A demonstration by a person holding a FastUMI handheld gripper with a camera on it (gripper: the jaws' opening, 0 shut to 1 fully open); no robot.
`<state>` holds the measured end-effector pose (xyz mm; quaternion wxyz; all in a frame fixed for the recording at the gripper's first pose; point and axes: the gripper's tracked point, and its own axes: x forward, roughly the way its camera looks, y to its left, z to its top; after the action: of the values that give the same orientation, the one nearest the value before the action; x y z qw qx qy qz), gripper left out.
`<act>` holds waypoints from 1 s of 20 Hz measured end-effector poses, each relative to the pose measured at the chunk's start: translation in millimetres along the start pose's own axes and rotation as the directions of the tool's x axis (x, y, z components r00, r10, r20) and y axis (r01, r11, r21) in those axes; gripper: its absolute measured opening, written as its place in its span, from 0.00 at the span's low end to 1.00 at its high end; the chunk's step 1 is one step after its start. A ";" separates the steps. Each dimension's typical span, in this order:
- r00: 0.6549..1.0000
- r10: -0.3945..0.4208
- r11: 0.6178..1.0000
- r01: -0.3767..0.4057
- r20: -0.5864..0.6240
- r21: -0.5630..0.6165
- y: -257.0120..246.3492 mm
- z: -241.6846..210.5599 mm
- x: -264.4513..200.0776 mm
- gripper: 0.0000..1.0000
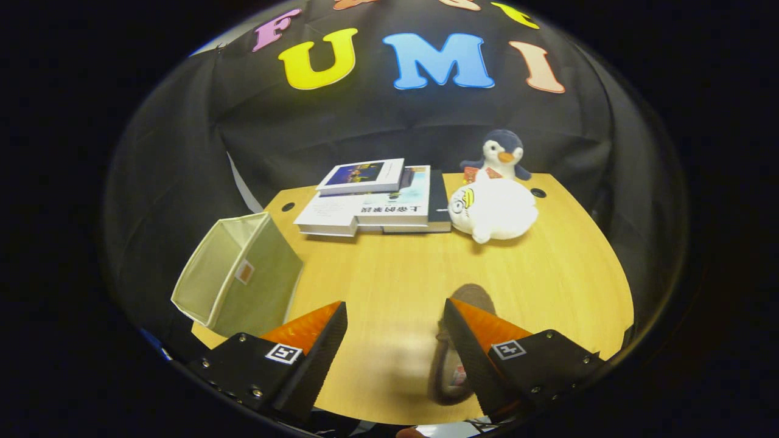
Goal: Open the storage box then place both shoes into the box .Put the left shoe in first, then the right shoe, with the right side of both shoes facing outward in a uniform manner.
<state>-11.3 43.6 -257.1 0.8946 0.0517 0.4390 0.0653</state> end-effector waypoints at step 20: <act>0.964 -0.139 0.990 0.136 -0.228 -0.029 -132.1 -114.5 44.8 0.95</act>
<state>-65.4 -75.4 -381.5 0.8406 0.0074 0.5414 0.0114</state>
